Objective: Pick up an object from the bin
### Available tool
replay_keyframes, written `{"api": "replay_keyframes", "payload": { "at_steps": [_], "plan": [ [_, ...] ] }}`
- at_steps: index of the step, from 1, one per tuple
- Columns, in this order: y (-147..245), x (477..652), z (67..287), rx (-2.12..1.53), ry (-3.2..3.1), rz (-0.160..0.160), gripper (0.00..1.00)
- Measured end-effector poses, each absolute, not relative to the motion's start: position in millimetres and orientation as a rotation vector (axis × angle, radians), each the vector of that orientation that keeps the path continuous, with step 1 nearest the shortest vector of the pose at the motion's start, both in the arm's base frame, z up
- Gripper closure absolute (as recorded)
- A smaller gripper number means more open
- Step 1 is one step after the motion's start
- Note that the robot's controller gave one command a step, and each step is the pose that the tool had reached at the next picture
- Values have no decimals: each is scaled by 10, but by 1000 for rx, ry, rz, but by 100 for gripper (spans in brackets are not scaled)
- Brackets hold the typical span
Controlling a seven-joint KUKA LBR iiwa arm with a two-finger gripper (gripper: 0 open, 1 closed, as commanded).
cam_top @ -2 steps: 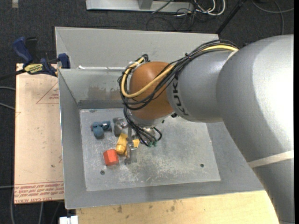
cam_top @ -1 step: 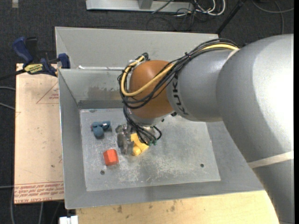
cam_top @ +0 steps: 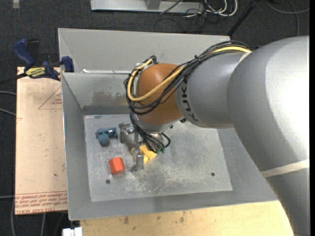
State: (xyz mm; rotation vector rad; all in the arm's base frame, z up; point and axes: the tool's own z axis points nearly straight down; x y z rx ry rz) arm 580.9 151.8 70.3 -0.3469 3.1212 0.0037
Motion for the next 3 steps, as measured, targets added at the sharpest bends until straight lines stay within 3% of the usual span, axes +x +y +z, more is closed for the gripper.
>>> {"api": "replay_keyframes", "payload": {
  "at_steps": [1, 2, 3],
  "plan": [
    [678, 5685, 778, 88, 3141, -2, 0],
    [1384, 5443, 698, -251, 3132, 5, 0],
    [791, 5810, 763, -227, 3127, -3, 0]
  ]
}}
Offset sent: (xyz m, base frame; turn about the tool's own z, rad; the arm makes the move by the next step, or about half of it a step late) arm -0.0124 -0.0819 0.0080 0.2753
